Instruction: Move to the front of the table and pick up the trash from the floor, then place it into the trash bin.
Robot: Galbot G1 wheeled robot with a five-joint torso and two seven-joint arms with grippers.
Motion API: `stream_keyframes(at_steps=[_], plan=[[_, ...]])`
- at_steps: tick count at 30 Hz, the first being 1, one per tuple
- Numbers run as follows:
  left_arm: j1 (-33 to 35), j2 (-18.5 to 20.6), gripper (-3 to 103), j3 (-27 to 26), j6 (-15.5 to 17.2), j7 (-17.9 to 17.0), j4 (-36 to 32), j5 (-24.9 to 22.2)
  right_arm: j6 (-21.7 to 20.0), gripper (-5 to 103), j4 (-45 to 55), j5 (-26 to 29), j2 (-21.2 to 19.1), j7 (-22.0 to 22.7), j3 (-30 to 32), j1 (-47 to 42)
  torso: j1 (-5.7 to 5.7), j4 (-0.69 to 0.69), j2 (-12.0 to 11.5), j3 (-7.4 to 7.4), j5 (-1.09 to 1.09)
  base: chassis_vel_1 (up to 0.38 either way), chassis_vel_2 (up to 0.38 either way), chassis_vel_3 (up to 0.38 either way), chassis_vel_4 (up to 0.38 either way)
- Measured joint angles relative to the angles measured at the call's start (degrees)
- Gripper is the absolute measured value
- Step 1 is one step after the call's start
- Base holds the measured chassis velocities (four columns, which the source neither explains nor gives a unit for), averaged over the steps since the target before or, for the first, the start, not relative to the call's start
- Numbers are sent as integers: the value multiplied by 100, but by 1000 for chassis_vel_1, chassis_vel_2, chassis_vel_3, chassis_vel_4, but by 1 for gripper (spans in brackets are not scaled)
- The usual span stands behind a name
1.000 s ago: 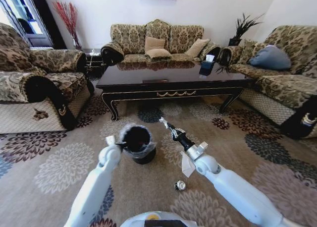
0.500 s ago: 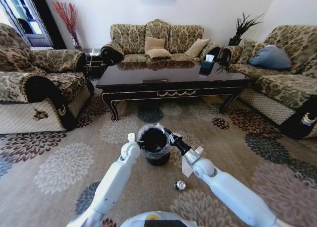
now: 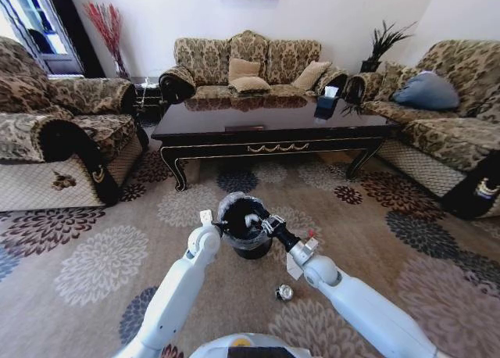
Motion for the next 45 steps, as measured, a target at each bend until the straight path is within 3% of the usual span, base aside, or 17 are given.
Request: stream_keyframes(at_steps=[2,3,8,9,13,15,18,19,21,22,24,27,29,32,39,45], plan=[[20,15,2,-24,0,1,-23,-1,0,39,15,-2,-7,0,13,-14,0,0,0,0,0,0,0,0,0],[80,52,2,-95,0,1,-88,-6,0,50,37,-3,-14,12,52,-46,0,0,0,0,-1,0,0,0,0],[255,144,2,-318,0,9,-228,-10,-26,61,73,37,12,158,245,-140,0,-2,0,0,-1,0,0,0,0],[359,215,2,-483,0,9,-298,-2,-72,72,80,108,41,245,379,-193,0,-1,0,0,-1,0,0,0,0],[538,331,2,-793,1,9,-431,2,-228,83,93,152,100,498,581,-265,0,1,0,0,-2,0,0,0,0],[750,496,2,-1148,0,8,-614,-1,-544,93,98,138,175,939,786,-358,0,1,0,0,-1,0,0,0,0],[911,617,2,-1398,0,6,-760,-41,-812,93,98,105,234,1325,900,-423,0,1,0,0,-1,0,0,0,0],[1022,696,2,-1545,0,1,-873,-84,-1024,99,91,91,282,1598,966,-460,0,1,0,0,-1,0,0,0,0],[1197,810,2,-1779,1,-52,-1062,-217,-1396,100,49,112,369,2111,1046,-506,0,0,0,0,-1,0,0,0,0],[1197,810,2,-1779,1,-52,-1062,-217,-1396,100,49,112,369,2111,1046,-506,0,0,0,0,-1,0,0,0,0],[1351,886,2,-1999,0,-120,-1248,-360,-1742,100,-24,198,453,2521,1110,-536,0,0,0,0,-1,0,0,0,0],[1666,989,2,-2488,0,-198,-1550,-530,-2439,100,-171,655,616,3208,1257,-625,0,-1,0,0,-1,0,0,0,0],[1726,1003,2,-2580,0,-206,-1592,-551,-2581,100,-183,789,647,3345,1284,-648,0,-1,0,0,-1,0,0,0,0],[2023,1063,2,-3071,0,-243,-1753,-696,-3191,100,-235,1585,834,3939,1464,-837,0,1,0,0,-1,0,0,0,0],[2237,1122,2,-3522,0,-305,-1933,-962,-3653,100,-472,2160,1030,3987,1616,-960,0,-1,0,0,-1,0,0,0,0],[2538,1134,2,-3853,-3,-383,-2236,-1217,-3946,100,-1181,2522,1449,3933,1787,-785,0,1,0,0,1,0,0,0,0]])
